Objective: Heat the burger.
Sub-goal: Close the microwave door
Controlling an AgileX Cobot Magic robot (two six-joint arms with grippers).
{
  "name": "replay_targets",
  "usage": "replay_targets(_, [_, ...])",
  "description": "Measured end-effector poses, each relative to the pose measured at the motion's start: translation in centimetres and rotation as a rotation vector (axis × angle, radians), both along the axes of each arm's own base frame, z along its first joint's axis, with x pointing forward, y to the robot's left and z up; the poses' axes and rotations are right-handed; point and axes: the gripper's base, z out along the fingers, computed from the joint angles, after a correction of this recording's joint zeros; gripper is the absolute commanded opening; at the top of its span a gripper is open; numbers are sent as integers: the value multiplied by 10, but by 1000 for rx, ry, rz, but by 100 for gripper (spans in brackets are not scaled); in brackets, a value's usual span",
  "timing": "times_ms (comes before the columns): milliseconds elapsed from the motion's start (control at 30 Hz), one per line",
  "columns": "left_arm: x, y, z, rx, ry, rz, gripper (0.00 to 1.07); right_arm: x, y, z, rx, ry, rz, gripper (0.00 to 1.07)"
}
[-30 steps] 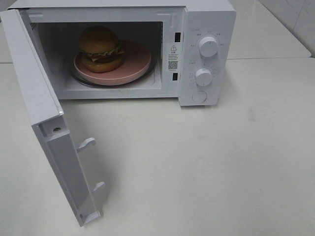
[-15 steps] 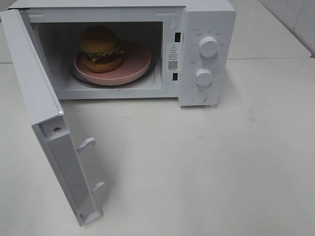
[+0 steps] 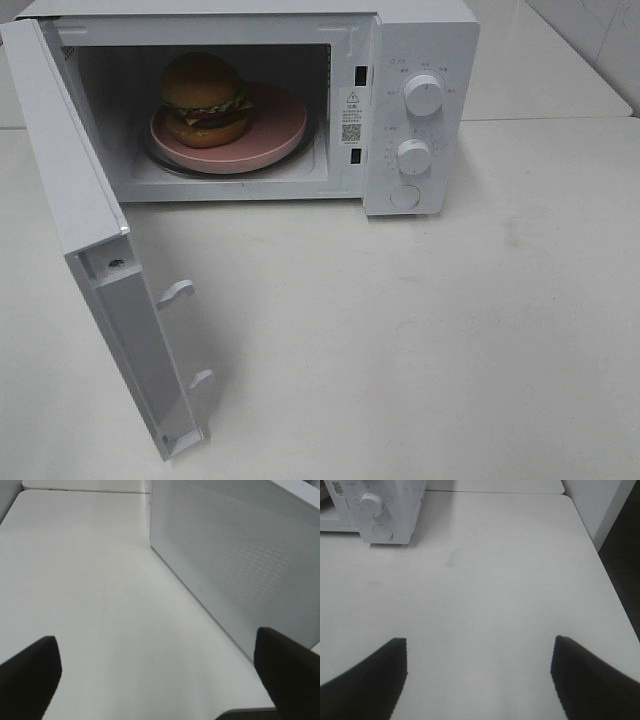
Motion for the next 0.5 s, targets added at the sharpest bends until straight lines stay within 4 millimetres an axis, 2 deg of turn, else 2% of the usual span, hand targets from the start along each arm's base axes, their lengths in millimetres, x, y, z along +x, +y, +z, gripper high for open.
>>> replay_targets(500, [0, 0, 0, 0, 0, 0, 101, 0, 0, 0, 0, 0, 0, 76])
